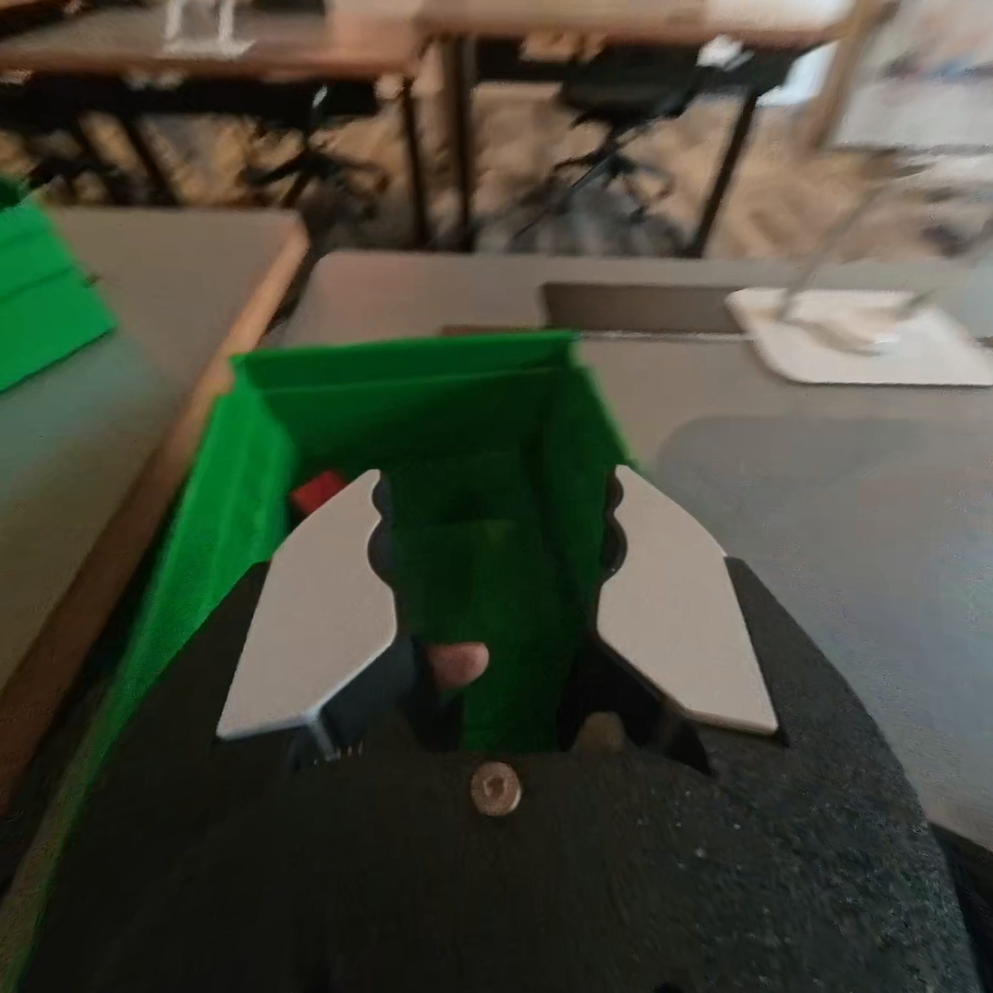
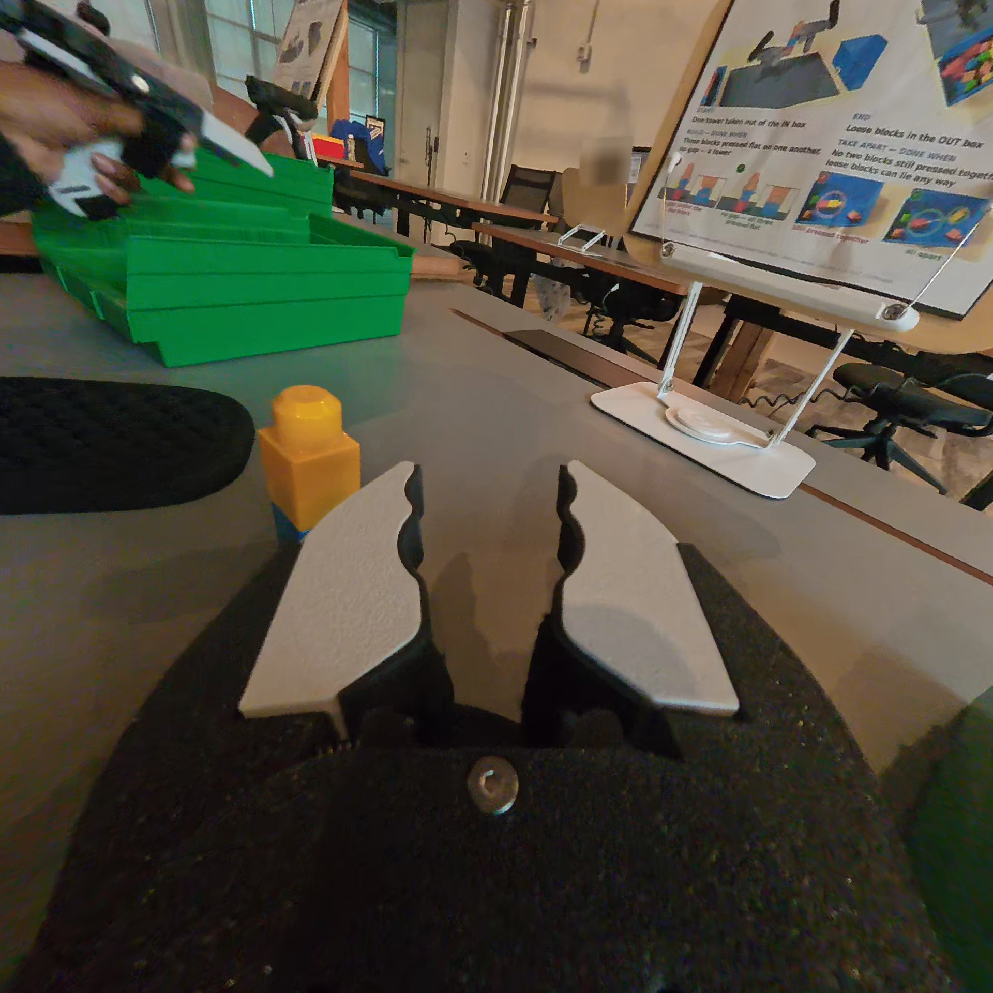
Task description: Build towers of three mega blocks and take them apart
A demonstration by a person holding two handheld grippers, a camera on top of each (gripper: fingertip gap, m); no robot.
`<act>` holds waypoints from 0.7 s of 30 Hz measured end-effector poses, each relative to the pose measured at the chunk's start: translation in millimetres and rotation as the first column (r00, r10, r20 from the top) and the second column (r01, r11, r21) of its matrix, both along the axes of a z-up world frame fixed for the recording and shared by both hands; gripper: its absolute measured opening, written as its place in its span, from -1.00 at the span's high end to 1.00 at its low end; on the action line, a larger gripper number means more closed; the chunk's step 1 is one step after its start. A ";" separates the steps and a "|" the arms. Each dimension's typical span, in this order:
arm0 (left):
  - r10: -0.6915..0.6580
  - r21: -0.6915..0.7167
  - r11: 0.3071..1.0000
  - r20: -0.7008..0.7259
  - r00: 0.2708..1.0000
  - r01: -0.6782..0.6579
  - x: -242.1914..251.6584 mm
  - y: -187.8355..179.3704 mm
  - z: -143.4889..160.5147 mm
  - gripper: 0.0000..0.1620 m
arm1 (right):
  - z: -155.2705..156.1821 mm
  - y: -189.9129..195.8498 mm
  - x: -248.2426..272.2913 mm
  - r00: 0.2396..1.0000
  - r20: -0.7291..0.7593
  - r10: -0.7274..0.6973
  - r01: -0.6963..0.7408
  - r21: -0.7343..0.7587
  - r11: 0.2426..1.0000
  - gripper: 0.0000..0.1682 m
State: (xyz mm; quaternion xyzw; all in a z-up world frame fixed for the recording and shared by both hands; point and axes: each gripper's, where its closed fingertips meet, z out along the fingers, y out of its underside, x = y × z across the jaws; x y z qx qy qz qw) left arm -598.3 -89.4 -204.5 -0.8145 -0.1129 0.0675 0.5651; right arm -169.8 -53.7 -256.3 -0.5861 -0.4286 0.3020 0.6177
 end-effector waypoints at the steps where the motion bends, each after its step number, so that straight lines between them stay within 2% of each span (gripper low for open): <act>1: 0.063 -0.052 0.997 0.001 0.998 -0.063 -20.2 2.2 -12.8 0.10 | 0.4 -0.3 0.4 1.000 -0.002 -0.001 0.001 0.002 1.000 0.43; 4: 0.209 -0.181 0.962 0.008 0.978 -0.204 -62.3 4.8 -47.8 0.13 | 3.1 -1.3 1.8 1.000 -0.018 -0.002 0.003 0.012 1.000 0.46; 8: 0.326 -0.258 0.914 0.008 0.945 -0.313 -91.8 10.8 -74.5 0.16 | 5.9 -2.5 3.6 0.999 -0.038 0.001 0.000 0.019 1.000 0.49; 16: 0.448 -0.381 0.824 -0.015 0.894 -0.419 -114.5 19.4 -105.9 0.18 | 9.9 -6.0 5.3 0.997 -0.069 0.026 -0.024 0.025 0.999 0.51; 21: 0.488 -0.405 0.797 -0.006 0.873 -0.448 -121.6 26.0 -121.8 0.20 | 12.6 -7.0 7.0 0.995 -0.095 0.040 -0.038 0.020 0.999 0.53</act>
